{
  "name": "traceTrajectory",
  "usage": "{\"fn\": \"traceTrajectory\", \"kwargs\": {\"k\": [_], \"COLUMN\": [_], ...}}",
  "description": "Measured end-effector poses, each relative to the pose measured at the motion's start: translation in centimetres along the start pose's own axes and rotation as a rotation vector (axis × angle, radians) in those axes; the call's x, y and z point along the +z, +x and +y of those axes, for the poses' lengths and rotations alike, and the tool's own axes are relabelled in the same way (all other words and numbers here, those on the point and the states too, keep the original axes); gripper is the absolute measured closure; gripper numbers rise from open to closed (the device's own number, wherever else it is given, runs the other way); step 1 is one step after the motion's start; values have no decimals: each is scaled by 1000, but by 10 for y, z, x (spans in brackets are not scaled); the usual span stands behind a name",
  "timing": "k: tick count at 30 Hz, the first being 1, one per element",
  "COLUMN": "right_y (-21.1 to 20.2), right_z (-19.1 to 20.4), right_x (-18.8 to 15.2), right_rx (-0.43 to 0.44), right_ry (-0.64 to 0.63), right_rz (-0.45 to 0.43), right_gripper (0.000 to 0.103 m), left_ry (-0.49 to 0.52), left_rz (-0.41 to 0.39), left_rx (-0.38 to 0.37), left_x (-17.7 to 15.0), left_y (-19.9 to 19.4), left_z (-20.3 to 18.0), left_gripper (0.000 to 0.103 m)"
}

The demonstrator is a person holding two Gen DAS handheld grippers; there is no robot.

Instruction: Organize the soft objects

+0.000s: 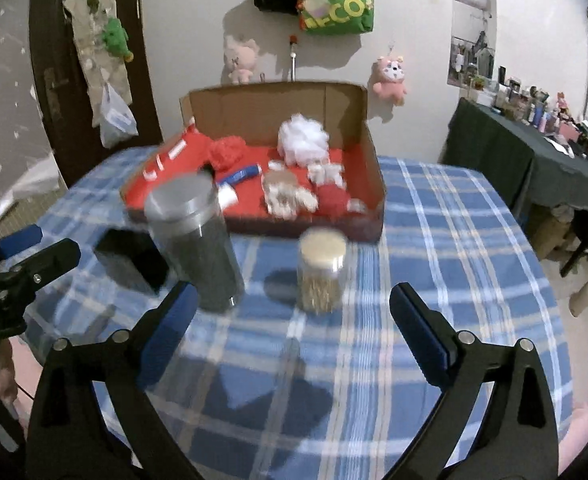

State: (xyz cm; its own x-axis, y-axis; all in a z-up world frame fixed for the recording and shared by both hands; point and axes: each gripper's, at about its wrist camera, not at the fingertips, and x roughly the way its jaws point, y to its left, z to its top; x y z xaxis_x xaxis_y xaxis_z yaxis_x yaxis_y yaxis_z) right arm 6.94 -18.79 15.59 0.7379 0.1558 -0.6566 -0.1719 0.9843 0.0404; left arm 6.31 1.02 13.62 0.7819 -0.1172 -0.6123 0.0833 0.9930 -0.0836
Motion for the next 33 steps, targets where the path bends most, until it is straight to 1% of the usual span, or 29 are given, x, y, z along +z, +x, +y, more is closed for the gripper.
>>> {"fn": "traceTrajectory", "kwargs": {"k": [3,7,9,11,14,17,21,27,33], "right_y": [13,34,43,51,62,77,79,78,80], "right_z": [1,6,4,1,-4,-12,-13,-20,-19], "right_x": [-19,-41,-46,-51,-56,-61,-62,-62,-61], "right_rx": [24,-39,-47,-63,-71,-74,-83,-103,-114], "right_ry": [21,-6,-3,4,11,34,36,78,79], "right_rz": [44,68,85,102,127,166,159,152,155], "right_gripper": [4,4,5,5,5,4,3,1,1], "left_ry": [10,30,27,11,0,0,38,23,29], "left_rz": [34,104,152,182,204,217,207,205,204], "left_rx": [-3,7,13,22,44,52,91,96,98], "left_x": [-18,-42,-52,-60,-64,-67,-69,-69,-67], "left_y": [10,35,51,63,76,84,89,90,93], "left_z": [-7,-12,-11,-9,-5,-4,-10,-9,-9], "left_gripper": [0,0,0,0,0,0,0,0,0]}}
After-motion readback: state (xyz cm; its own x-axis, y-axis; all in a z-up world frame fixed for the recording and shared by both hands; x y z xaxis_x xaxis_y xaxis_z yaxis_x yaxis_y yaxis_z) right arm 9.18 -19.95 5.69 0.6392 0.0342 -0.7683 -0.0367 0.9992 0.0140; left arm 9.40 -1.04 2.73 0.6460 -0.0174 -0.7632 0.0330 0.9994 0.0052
